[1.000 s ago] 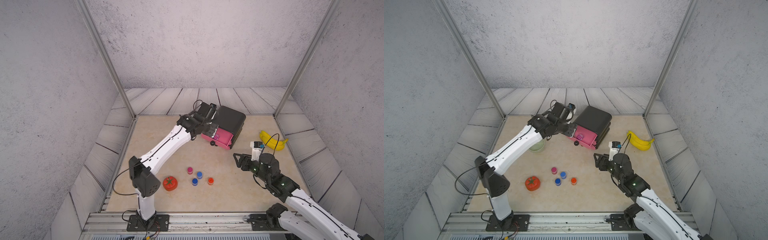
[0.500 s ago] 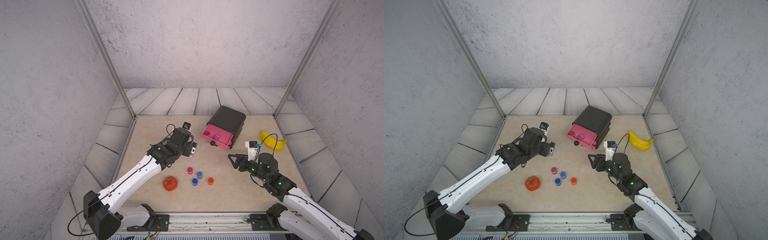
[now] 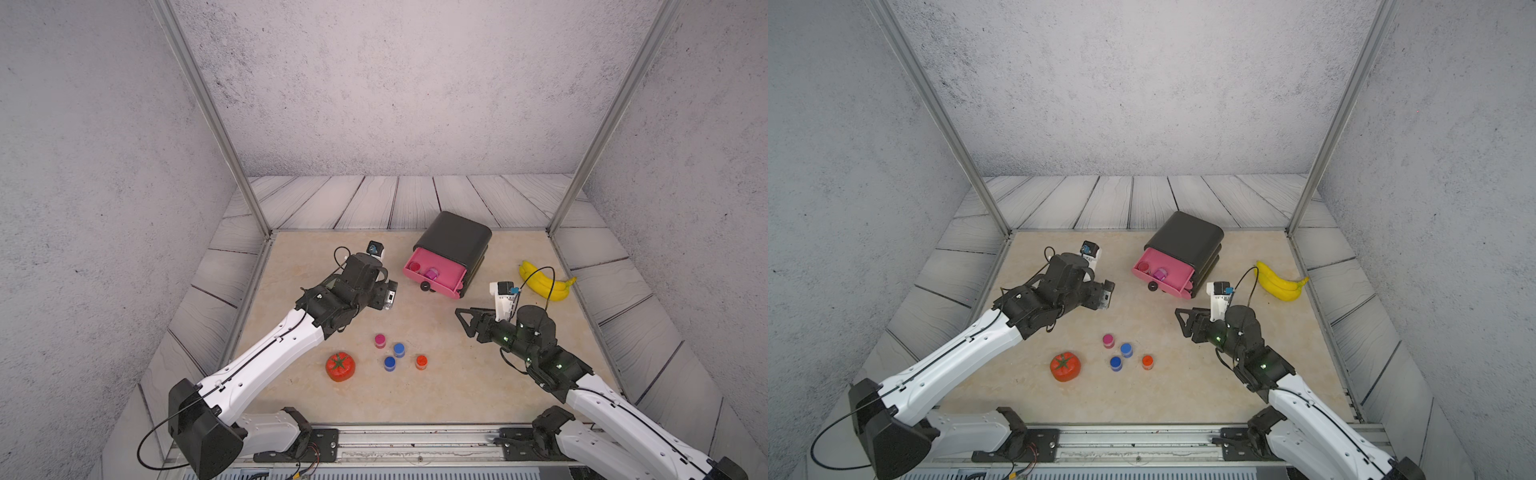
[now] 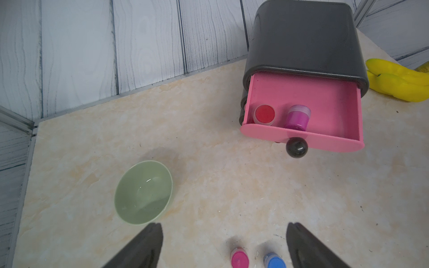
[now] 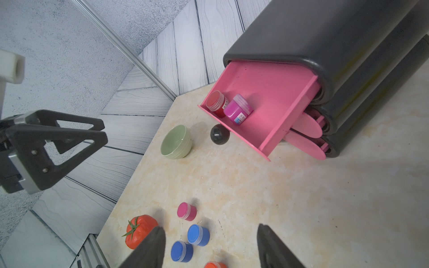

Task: Put the paint cans in the drawer according to color
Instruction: Pick up the paint can from the drawer.

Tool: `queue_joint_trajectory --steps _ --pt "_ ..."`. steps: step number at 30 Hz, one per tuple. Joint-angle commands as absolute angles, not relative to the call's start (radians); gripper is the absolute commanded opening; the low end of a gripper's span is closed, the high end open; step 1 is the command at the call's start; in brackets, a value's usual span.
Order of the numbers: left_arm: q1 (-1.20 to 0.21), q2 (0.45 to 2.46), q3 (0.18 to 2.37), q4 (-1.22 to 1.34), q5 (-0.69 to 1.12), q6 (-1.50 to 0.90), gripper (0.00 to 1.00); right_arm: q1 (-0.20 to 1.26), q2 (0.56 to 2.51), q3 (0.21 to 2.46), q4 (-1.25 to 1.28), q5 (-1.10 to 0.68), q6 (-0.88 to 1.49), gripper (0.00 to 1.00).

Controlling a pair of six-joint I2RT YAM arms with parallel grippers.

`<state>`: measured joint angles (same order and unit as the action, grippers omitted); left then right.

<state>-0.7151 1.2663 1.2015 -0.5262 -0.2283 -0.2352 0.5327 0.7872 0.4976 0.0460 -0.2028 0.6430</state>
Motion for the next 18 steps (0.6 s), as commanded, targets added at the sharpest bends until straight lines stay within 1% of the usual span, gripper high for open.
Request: queue_joint_trajectory --steps 1,4,5,7,10,12,13,15,18 --pt "-0.711 1.279 1.220 -0.505 -0.198 -0.250 0.89 0.530 0.773 0.500 0.048 -0.192 0.631 0.67" --pt "-0.709 1.291 1.231 -0.500 -0.142 -0.263 0.89 0.531 0.778 0.510 0.038 -0.184 0.635 0.67" --pt "-0.706 1.302 1.238 -0.494 -0.102 -0.268 0.90 0.530 0.780 0.515 0.036 -0.180 0.640 0.67" --pt "-0.698 1.339 1.279 -0.485 0.031 -0.290 0.89 0.530 0.786 0.534 0.018 -0.158 0.658 0.67" --pt "-0.698 1.454 1.409 -0.548 0.187 -0.340 0.85 0.530 0.789 0.568 -0.033 -0.099 0.693 0.67" --pt "-0.698 1.542 1.513 -0.623 0.247 -0.359 0.83 0.530 0.774 0.577 -0.067 -0.043 0.716 0.67" --pt "-0.699 1.589 1.568 -0.656 0.271 -0.351 0.80 0.530 0.759 0.574 -0.078 -0.016 0.727 0.67" --pt "-0.705 1.679 1.676 -0.732 0.268 -0.339 0.77 0.529 0.728 0.559 -0.091 0.024 0.732 0.67" --pt "-0.726 1.853 1.910 -0.917 0.181 -0.270 0.70 0.528 0.695 0.541 -0.116 0.064 0.729 0.67"
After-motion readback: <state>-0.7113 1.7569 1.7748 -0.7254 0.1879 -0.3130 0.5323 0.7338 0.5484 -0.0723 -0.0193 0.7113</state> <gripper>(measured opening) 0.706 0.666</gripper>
